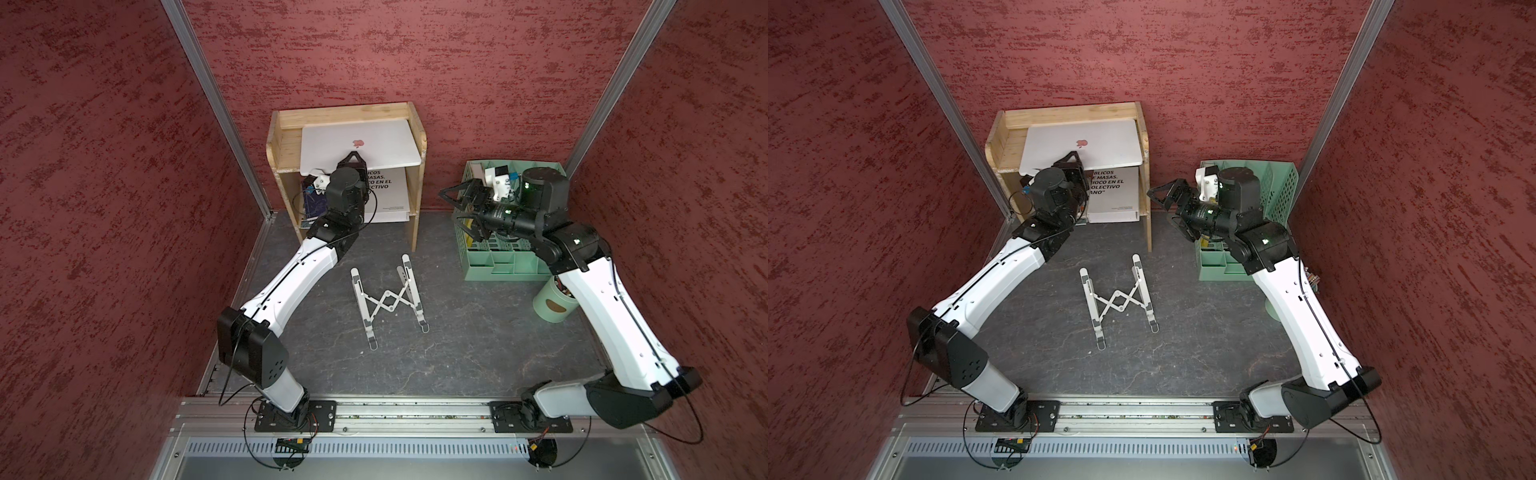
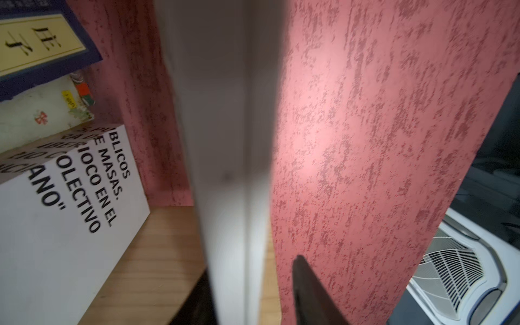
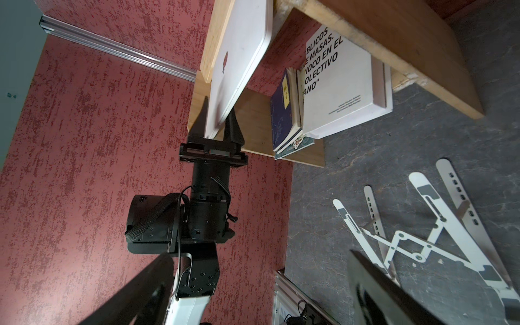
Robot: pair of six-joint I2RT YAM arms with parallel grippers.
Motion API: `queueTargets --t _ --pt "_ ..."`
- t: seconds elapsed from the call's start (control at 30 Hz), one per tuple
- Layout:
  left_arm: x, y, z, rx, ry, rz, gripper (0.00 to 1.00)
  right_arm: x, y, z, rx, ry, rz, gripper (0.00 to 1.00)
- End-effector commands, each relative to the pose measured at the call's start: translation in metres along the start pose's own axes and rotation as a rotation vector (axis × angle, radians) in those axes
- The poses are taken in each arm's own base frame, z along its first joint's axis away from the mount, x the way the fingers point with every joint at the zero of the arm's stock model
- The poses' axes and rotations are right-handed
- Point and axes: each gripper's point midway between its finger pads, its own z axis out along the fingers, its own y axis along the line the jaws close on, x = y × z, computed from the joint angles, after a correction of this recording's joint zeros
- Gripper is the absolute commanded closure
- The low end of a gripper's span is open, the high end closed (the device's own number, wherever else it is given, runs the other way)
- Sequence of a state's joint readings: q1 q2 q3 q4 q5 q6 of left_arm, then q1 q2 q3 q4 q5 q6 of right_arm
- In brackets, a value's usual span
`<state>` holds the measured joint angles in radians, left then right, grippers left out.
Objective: Close the laptop lid and set it aside
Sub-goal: Place the laptop on the shelf, then reset both arms
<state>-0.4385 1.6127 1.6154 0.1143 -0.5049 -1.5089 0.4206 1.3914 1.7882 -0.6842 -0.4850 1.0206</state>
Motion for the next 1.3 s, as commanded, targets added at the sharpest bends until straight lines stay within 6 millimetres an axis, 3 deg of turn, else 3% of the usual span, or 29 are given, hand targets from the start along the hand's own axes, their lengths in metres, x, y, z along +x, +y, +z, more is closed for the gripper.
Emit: queueTargets --t 0.0,0.07,0.1,0.33,0.5,0.6,0.67,0.77,0.87,0.9,0.97,1.03,1.07,1.17,1.27 --pt "-0.017 -0.030 -0.007 0.082 -0.041 -0.080 0.22 -0.004 -0.001 -0.006 0.002 -0.030 -0.013 0.01" --pt "-0.015 -0.024 -0.008 0.066 -0.027 -0.085 0.02 -0.004 -0.002 -0.006 0.002 -0.030 -0.011 0.02" --pt "-0.014 -0.021 -0.008 0.055 -0.019 -0.088 0.00 -0.004 -0.002 -0.006 0.002 -0.031 -0.011 0.02" --pt "0.003 0.001 -0.025 -0.021 0.074 -0.092 0.00 -0.009 -0.004 -0.010 0.006 -0.044 -0.027 0.02" --pt "0.013 0.026 -0.070 -0.103 0.144 -0.032 0.00 -0.016 -0.014 -0.015 0.035 -0.063 -0.047 0.01" --pt "0.015 0.039 -0.115 -0.155 0.232 0.103 0.00 -0.025 -0.025 -0.024 0.095 -0.107 -0.106 0.02" --pt "0.013 0.051 -0.146 -0.202 0.319 0.255 0.00 -0.033 -0.045 -0.035 0.210 -0.171 -0.171 0.02" --pt "-0.016 0.081 -0.182 -0.330 0.380 0.582 0.00 -0.052 -0.090 -0.058 0.451 -0.316 -0.252 0.02" --pt "-0.043 0.097 -0.204 -0.298 0.453 0.929 0.00 -0.060 -0.135 -0.086 0.620 -0.474 -0.309 0.02" --pt "-0.053 0.100 -0.211 -0.268 0.454 1.030 0.00 -0.066 -0.146 -0.097 0.657 -0.562 -0.343 0.02" --pt "-0.077 0.091 -0.220 -0.201 0.373 1.147 0.00 -0.072 -0.145 -0.109 0.621 -0.678 -0.510 0.02" --pt "-0.100 0.087 -0.216 -0.165 0.285 1.264 0.00 -0.071 -0.137 -0.108 0.572 -0.735 -0.791 0.02" --pt "-0.116 0.101 -0.209 -0.230 0.241 1.309 0.00 -0.076 -0.146 -0.112 0.624 -0.780 -0.832 0.02" --pt "-0.159 0.152 -0.184 -0.379 0.121 1.373 0.00 -0.075 -0.208 -0.099 0.847 -0.708 -0.929 0.02" --pt "-0.187 0.207 -0.163 -0.456 0.062 1.430 0.00 -0.061 -0.270 -0.082 0.914 -0.680 -0.966 0.02"
